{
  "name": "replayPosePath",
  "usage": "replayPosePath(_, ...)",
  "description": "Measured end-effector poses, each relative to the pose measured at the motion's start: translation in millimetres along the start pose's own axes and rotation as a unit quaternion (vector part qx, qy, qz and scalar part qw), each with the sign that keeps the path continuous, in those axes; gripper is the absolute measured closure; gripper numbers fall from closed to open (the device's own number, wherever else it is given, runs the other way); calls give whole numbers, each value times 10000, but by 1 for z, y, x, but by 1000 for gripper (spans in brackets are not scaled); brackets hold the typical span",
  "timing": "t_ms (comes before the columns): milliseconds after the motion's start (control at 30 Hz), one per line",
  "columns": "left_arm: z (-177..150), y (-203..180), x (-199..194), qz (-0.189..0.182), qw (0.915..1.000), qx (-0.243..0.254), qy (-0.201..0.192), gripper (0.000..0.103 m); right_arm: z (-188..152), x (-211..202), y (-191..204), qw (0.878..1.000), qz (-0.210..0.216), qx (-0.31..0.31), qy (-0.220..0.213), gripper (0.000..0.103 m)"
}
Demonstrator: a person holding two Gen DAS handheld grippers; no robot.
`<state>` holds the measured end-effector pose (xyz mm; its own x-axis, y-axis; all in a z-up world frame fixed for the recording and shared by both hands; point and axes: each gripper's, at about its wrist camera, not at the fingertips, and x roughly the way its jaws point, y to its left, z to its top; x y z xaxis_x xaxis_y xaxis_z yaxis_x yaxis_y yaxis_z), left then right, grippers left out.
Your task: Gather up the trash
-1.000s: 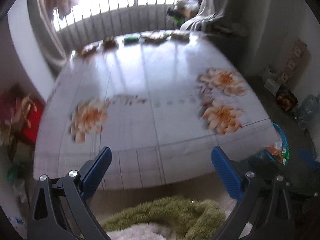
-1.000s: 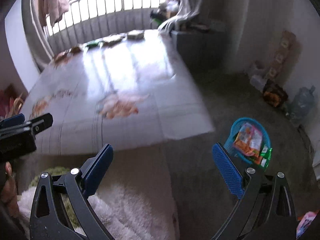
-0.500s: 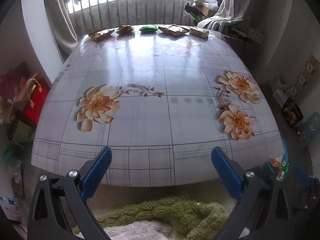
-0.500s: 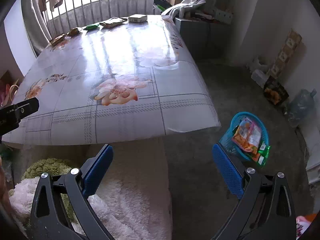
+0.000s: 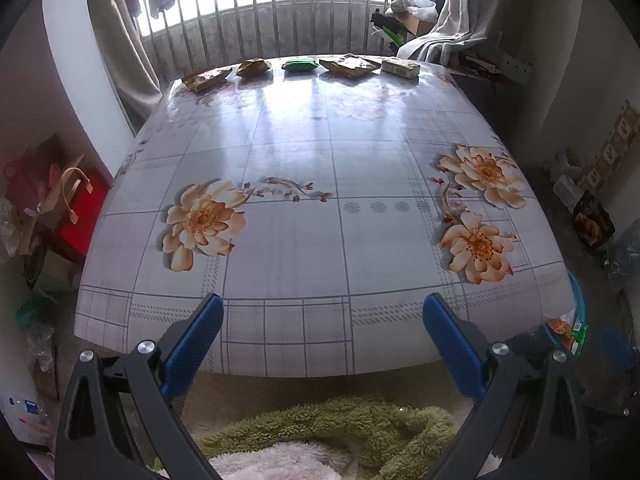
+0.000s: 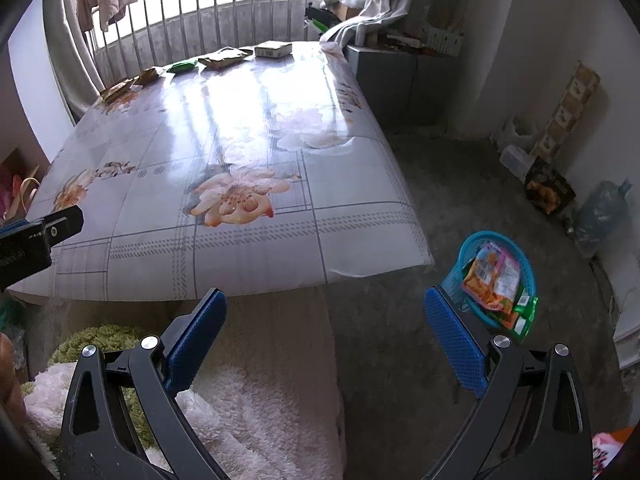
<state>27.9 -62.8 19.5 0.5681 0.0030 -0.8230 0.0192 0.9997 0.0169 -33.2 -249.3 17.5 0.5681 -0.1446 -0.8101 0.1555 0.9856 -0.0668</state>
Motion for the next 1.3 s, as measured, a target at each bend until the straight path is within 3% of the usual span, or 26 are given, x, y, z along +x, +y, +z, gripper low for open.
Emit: replayPosePath(1300,-2,-3,-4,9,10000,77,-4,5,1,-4,-1,9999,28,141,9,8)
